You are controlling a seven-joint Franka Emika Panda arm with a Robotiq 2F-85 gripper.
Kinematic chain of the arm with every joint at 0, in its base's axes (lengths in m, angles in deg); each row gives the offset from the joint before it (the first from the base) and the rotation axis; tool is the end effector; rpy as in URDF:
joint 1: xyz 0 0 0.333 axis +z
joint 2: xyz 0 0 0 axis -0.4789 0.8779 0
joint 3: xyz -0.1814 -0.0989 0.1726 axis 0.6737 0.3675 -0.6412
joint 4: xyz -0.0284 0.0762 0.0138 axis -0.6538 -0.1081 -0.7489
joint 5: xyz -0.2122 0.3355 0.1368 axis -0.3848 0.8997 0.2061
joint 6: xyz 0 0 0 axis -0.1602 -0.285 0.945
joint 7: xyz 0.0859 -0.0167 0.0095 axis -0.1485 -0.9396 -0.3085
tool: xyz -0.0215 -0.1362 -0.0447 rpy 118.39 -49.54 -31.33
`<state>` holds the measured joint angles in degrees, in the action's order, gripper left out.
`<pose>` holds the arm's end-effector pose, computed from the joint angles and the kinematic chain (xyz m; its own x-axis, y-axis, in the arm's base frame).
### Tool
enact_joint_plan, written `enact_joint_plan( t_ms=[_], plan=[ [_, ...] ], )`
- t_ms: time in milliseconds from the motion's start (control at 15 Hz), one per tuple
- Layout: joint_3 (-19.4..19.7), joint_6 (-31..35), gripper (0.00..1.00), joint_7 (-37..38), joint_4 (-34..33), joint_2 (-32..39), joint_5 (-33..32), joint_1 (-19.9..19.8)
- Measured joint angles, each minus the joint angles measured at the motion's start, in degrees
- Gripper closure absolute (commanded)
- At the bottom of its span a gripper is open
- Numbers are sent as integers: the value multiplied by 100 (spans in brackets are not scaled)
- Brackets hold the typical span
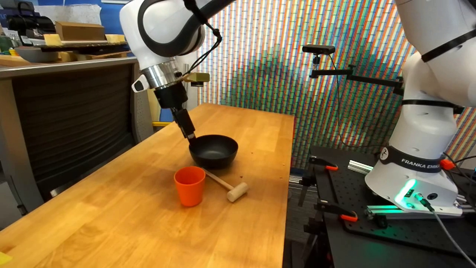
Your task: Put the cup in the bowl
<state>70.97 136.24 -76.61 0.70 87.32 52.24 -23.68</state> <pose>0.6382 0.1186 0.1688 0.6965 0.6624 -0.2760 0.6360 -0.7479 -0.1901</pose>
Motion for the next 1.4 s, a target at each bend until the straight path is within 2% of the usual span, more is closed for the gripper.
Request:
enact_joint_plan(
  t_ms=[333, 933, 1000, 1067, 1400],
  plan=[
    [-275, -621, 0, 3, -897, 600, 72, 4],
    [-387, -676, 0, 23, -1062, 1214, 124, 32],
    [-395, -677, 25, 23, -1061, 1278, 124, 36],
    [-401, -676, 26, 23, -1062, 1332, 124, 43],
    [-418, -672, 65, 22, -1062, 1440, 124, 63]
  ],
)
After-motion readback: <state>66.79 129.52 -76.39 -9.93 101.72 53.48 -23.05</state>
